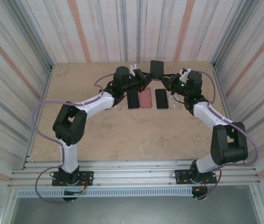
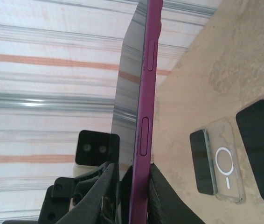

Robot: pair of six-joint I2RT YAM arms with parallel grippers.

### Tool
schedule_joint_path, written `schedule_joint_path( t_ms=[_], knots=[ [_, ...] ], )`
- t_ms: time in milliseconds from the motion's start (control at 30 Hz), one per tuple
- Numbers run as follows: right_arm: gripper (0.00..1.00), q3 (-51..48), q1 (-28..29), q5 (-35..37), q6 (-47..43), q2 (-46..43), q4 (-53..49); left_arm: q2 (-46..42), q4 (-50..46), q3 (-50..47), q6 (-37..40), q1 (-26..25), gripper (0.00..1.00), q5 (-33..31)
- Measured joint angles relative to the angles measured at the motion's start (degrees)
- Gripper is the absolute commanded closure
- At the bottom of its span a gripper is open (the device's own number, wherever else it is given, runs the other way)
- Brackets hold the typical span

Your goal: Take the phone out of the phone case

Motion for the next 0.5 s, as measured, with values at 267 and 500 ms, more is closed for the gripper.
schedule_joint_path(
  t_ms=[267, 500],
  knots=[
    [0.96, -0.02, 0.17, 1.07, 6.97, 1.62, 5.11, 0.98, 1.49, 0.76, -1.40, 0.11, 0.86, -0.50],
    [1.00, -1.97, -1.22, 0.85, 7.43, 1.66, 7.50, 0.98, 1.27, 1.44, -0.98, 0.00, 0.46, 0.35]
  ],
)
